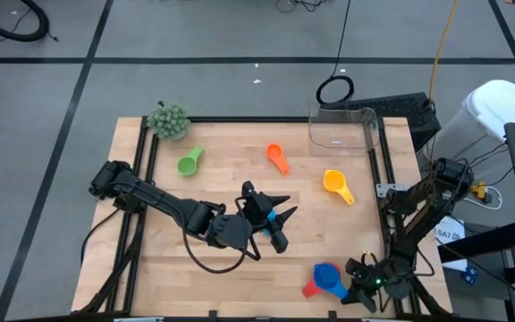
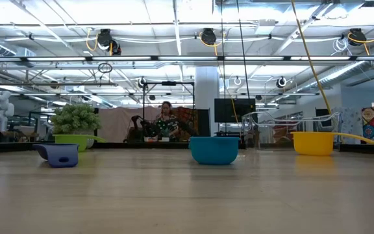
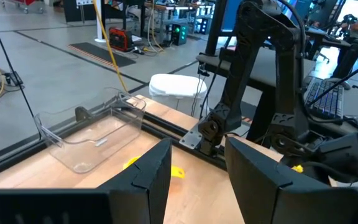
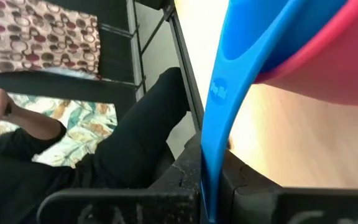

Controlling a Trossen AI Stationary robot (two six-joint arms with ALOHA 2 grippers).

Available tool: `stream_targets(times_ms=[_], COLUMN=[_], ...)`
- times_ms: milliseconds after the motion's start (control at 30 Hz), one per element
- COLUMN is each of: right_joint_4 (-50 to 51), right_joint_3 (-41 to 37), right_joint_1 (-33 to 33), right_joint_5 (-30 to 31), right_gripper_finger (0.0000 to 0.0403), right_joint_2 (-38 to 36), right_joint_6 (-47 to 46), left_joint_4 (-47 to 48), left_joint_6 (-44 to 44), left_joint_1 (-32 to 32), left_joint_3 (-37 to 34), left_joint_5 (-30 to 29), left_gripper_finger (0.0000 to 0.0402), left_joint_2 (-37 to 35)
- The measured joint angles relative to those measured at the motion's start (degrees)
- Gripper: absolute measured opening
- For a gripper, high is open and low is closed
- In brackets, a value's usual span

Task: Nest measuring cups in basket
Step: Stack the blue measuring cup on top of the red measuring cup

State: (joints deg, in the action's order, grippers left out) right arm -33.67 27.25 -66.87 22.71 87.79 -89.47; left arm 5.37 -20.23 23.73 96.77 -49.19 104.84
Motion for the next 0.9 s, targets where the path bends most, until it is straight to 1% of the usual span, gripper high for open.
stream_targets(times_ms=[267,367,533,700,767,900], right_joint_4=[-7.5,-12.8,-24.1,-32.6,-34.2,-34.2], right_joint_3=[-4.8,-7.7,-12.7,-16.3,-17.0,-17.0], right_joint_1=[6.1,8.8,13.2,17.1,18.3,19.6], right_joint_5=[-3.9,-5.3,-5.4,-5.4,-6.2,-8.9], right_gripper_finger=[0.0,0.0,0.0,0.0,0.0,0.0], right_joint_2=[0.0,0.0,0.0,0.0,0.0,0.0], right_joint_6=[6.1,8.3,12.6,16.0,17.0,17.3], left_joint_4=[0.0,0.0,0.1,0.4,0.4,0.5], left_joint_6=[-1.3,-1.4,-1.2,-1.6,-1.6,-2.0], left_joint_1=[0.0,0.1,0.4,0.4,0.4,0.4], left_joint_3=[0.0,0.0,0.0,0.0,0.0,0.0], left_joint_5=[0.0,0.0,0.0,0.0,0.0,0.0], left_gripper_finger=[0.0152,0.0152,0.0152,0.0152,0.0152,0.0152], left_joint_2=[0.0,0.0,0.0,0.0,0.0,0.0])
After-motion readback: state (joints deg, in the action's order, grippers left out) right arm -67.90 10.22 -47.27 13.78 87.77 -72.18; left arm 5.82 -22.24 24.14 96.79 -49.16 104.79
